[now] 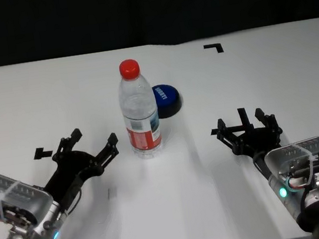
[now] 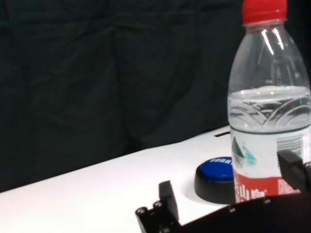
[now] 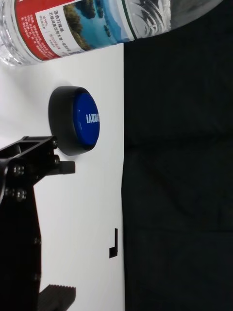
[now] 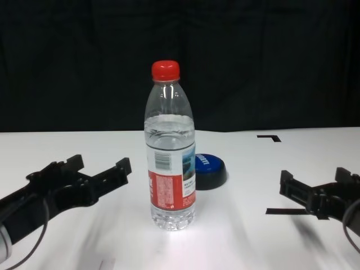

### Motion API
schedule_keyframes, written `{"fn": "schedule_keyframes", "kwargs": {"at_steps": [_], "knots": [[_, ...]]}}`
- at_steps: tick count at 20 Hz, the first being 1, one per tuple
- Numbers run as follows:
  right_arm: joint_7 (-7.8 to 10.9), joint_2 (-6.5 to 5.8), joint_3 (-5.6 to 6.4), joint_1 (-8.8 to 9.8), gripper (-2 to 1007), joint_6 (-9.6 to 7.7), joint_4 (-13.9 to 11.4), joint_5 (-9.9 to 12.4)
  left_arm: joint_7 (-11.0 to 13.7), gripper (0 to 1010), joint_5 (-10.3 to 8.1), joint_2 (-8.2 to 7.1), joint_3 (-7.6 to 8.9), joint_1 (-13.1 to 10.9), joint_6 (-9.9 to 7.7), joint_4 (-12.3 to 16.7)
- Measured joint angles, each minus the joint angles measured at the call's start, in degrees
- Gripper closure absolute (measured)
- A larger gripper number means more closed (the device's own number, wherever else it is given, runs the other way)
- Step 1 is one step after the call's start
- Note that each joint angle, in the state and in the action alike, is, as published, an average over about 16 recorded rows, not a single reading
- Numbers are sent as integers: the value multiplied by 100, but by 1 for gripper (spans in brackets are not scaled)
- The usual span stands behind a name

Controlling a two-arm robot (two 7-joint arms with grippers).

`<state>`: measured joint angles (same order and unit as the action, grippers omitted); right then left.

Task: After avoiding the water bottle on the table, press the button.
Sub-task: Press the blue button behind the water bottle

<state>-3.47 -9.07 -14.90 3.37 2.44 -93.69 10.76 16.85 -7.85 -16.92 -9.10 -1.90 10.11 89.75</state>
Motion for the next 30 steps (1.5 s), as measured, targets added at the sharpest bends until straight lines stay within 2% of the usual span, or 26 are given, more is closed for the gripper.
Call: {"fn": "schedule_keyframes", "kwargs": {"at_steps": [20, 30], "knots": [[0, 0, 0, 0, 2, 0, 0, 0, 195, 7, -1, 18, -326, 545, 166, -521], [0, 0, 0, 0, 2, 0, 0, 0, 172, 7, -4, 21, -379, 603, 174, -560]]}}
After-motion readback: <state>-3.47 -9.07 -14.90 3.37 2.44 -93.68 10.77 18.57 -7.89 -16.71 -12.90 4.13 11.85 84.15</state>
